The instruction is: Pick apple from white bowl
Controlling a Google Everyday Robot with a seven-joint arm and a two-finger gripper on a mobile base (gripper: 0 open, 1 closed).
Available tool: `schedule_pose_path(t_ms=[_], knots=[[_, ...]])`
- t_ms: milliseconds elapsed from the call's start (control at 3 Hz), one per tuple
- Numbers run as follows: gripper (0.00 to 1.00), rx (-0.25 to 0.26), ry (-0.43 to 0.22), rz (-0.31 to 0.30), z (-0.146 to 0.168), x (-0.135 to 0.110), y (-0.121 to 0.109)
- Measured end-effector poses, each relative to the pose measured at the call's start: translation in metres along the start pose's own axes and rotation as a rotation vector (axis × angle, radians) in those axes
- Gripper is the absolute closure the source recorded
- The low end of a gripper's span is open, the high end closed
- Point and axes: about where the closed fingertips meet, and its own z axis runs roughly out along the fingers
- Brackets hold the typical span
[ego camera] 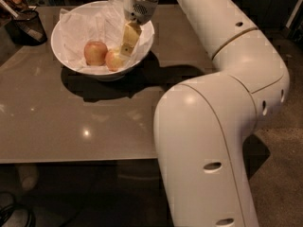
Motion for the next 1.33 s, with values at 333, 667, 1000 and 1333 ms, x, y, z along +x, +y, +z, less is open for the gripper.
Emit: schedule_pose_path(t_ms=[333, 667, 1000, 1333], knots=[[0.26, -0.017, -0.004, 0.022, 0.006, 0.002, 0.002], [0.26, -0.034, -0.002, 0.03, 0.012, -0.001, 0.004], [0.26, -0.027, 0.011, 0.021, 0.01, -0.009, 0.004], [0.26, -0.022, 0.029, -0.003, 0.011, -0.023, 0.006]])
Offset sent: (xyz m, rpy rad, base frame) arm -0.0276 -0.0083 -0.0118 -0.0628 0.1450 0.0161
